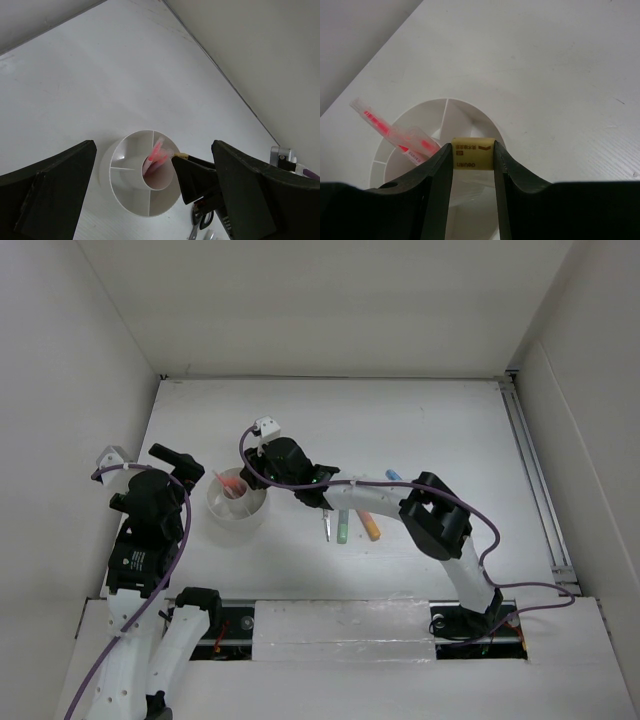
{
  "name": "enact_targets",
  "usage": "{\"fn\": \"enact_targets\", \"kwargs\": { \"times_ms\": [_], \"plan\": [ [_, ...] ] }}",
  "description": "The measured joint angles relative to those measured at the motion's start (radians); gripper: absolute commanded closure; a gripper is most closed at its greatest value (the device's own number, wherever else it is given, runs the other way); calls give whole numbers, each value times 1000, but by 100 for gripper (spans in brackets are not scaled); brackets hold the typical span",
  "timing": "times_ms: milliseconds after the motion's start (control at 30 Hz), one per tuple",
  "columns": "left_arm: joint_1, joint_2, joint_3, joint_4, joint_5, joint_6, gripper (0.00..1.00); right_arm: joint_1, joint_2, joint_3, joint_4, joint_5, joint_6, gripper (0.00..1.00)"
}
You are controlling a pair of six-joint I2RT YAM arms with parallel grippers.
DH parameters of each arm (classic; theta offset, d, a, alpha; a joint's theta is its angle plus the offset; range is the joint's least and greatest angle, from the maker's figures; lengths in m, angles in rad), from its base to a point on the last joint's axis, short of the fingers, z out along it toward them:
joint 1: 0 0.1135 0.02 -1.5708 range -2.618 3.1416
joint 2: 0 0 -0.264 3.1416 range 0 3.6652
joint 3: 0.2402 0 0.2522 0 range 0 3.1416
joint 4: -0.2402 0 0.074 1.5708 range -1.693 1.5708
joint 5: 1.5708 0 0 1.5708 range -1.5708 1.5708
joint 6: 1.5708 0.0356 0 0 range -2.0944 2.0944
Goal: Sort the stationery into containers
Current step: Place the stationery in the storage box.
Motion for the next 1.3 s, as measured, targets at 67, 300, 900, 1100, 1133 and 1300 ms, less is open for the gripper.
{"fn": "enact_targets", "kwargs": {
  "times_ms": [67, 300, 900, 1100, 1133, 1300],
  "plan": [
    [0, 0, 0, 0, 0, 0, 0, 0, 0, 0, 0, 0, 0, 97],
    [0, 0, 0, 0, 0, 0, 0, 0, 0, 0, 0, 0, 0, 90],
    [0, 0, 0, 1, 0, 5, 0, 0, 0, 0, 0, 0, 0, 62],
    [0, 0, 0, 1, 0, 5, 0, 0, 0, 0, 0, 0, 0, 53],
    [0, 0, 0, 1, 0, 5, 0, 0, 0, 0, 0, 0, 0, 53],
    [0, 0, 0, 1, 0, 6, 0, 0, 0, 0, 0, 1, 1, 48]
  ]
}}
